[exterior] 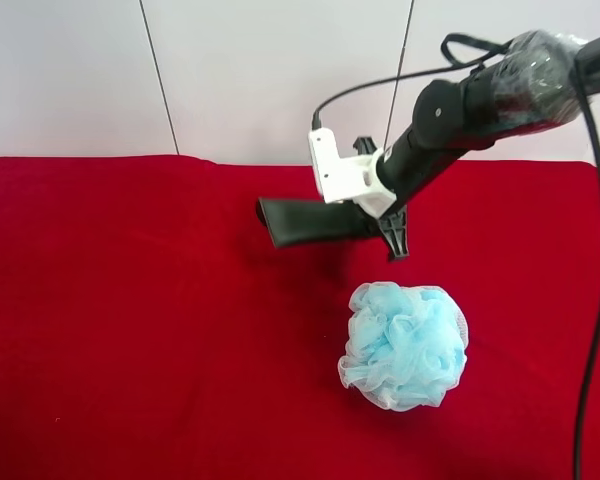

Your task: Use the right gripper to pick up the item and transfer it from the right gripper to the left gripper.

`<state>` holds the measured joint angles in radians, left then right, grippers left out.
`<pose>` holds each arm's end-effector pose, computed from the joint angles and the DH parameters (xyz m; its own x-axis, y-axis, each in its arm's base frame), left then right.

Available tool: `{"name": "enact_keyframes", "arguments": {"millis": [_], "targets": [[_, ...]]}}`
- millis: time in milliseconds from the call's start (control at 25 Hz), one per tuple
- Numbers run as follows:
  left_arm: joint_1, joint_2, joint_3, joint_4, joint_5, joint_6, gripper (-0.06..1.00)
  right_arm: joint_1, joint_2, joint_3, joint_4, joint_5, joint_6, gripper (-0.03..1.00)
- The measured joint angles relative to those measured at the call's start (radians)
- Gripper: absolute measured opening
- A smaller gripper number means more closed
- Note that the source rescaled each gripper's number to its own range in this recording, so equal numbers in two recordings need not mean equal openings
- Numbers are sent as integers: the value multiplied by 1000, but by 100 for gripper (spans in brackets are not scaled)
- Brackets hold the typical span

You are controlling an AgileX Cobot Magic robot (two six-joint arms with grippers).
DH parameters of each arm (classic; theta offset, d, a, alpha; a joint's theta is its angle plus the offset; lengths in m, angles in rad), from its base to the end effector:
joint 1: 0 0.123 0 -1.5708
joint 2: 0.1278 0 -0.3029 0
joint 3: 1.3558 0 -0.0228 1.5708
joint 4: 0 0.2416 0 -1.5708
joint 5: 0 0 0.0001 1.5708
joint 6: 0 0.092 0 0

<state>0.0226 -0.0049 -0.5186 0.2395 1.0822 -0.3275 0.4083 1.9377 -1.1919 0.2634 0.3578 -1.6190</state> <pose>-0.0356 0.0185 0.2774 -0.3888 -0.2159 -0.8957 -0.2989 0.9491 -0.0990 0.3618 0.1657 0.1824 0.2782 -0.9432 -0.1815 -0.8466 -0.1515 -0.5102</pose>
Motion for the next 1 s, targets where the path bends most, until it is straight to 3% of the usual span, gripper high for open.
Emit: {"name": "enact_keyframes", "arguments": {"millis": [400, 680, 1000], "targets": [[0, 0, 0, 0, 0, 0, 100, 161, -27, 0, 282, -174, 0, 5], [0, 0, 0, 0, 0, 0, 100, 292, -27, 0, 571, -271, 0, 4], [0, 0, 0, 0, 0, 0, 100, 326, -27, -15, 757, -311, 0, 4]]}}
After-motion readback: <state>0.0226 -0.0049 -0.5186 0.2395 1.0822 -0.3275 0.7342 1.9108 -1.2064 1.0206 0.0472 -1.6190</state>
